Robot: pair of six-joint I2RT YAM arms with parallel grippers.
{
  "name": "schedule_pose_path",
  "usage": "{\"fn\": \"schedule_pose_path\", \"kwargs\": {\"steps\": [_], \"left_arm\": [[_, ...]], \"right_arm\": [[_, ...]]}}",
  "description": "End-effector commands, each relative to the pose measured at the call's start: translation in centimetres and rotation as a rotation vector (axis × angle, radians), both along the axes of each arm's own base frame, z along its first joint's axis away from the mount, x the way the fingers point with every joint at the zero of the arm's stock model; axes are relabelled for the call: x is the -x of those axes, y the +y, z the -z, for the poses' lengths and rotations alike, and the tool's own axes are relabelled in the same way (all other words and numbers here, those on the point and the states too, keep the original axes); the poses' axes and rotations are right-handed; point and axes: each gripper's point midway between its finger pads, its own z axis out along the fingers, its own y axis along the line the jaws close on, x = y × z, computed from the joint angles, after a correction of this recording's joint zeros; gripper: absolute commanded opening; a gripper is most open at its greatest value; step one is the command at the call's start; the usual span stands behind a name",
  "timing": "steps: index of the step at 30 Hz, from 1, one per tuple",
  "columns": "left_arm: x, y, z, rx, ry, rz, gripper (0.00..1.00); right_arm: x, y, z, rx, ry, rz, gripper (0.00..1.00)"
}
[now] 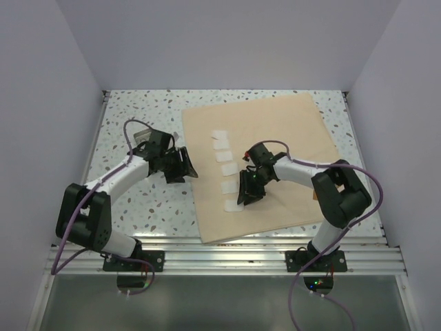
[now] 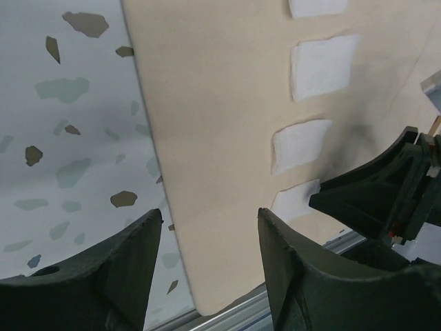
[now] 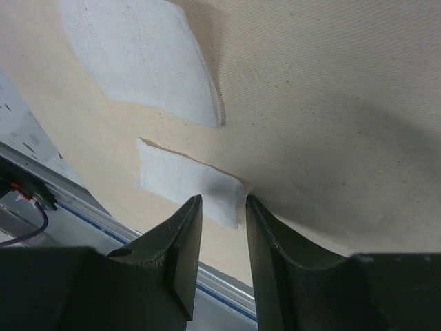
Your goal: Prepare the surgical pack
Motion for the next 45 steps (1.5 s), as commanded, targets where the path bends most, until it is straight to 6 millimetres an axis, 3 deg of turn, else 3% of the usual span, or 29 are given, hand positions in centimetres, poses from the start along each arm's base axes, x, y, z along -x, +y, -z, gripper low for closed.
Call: {"fn": "schedule_pose_path", "kwargs": {"steps": [1,7,13,16,17,20,29,45], "left_arm": [[0.8,-1.2,2.4,0.016,0.057,0.005,0.62],[2.3,-2.7,4.7,0.019,0.128,0.039,0.62],[2.9,-3.0,5.4,0.018,0.148,0.049,0.62],[2.9,-3.0,5.4,0.017,0.149,0.049,0.62],[2.8,-3.0,5.5,0.019,0.148,0.049,0.62],[2.8,-3.1,5.4,0.020,0.149,0.050,0.62],[2.4,-3.3,5.4,0.022,0.146,0.059,0.62],[2.1,-3.3,5.3,0.018,0.140,0.051,0.62]], "right_arm": [[-0.1,0.6,0.5,-0.020,0.000,0.006,0.36],[-0.4,0.4,1.1,0.013,-0.004,0.014,0.29],[-0.5,0.3,1.5,0.048,-0.009,0.016,0.23],[-0.8,0.4,1.2,0.052,-0.022,0.014,0.13],[-1.2,0.6,0.7,0.046,-0.042,0.015,0.08],[-1.8,1.2,-0.7,0.029,-0.073,0.002,0.03],[-2.9,3.6,-7.0,-0.092,-0.143,-0.086,0.00],[-6.6,7.8,-9.3,-0.204,-0.163,-0.097,0.00]]}}
